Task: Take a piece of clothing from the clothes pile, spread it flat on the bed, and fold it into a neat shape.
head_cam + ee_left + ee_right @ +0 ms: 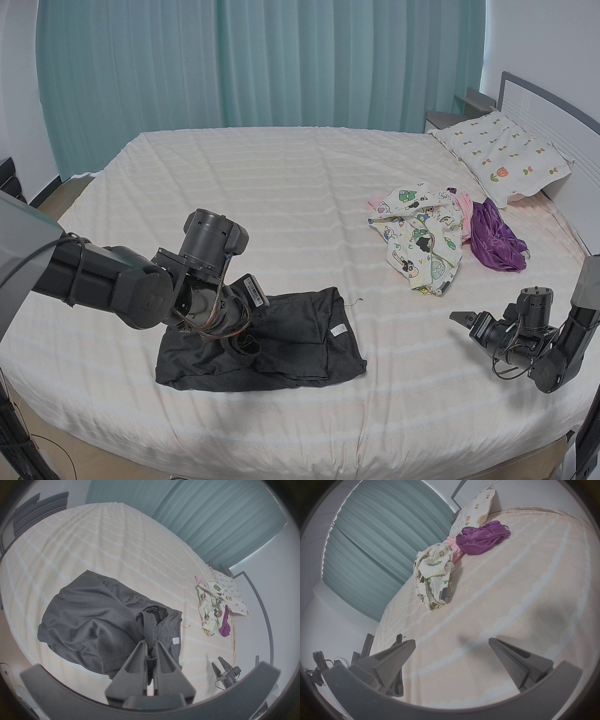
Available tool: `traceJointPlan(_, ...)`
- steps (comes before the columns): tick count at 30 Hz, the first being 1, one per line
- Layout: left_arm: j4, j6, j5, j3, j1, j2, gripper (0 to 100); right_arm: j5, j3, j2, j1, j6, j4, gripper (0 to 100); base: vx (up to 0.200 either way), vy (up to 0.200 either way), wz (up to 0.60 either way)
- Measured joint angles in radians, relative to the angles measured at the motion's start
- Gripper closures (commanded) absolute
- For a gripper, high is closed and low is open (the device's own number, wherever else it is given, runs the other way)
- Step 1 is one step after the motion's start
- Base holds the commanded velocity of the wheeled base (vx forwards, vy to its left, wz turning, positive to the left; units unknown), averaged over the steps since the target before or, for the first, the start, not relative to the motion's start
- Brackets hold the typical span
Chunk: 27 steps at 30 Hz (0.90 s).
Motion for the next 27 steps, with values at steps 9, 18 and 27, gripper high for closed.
traceJointPlan(9,0.010,-0.005,0.000,-0.075,-0.014,0.031,100,0.000,0.000,0.000,0.001,0.000,0.000,0,0.000,-0.133,0.00)
traceJointPlan(18,0.011,-0.006,0.000,-0.113,-0.042,0.050,100,0.000,-0.002,0.000,0.000,0.000,0.000,0,0.000,-0.200,0.00)
traceJointPlan(27,0.012,-0.004,0.006,-0.146,-0.054,0.078,100,0.000,-0.002,0.001,0.001,0.000,0.000,0,0.000,-0.133,0.00)
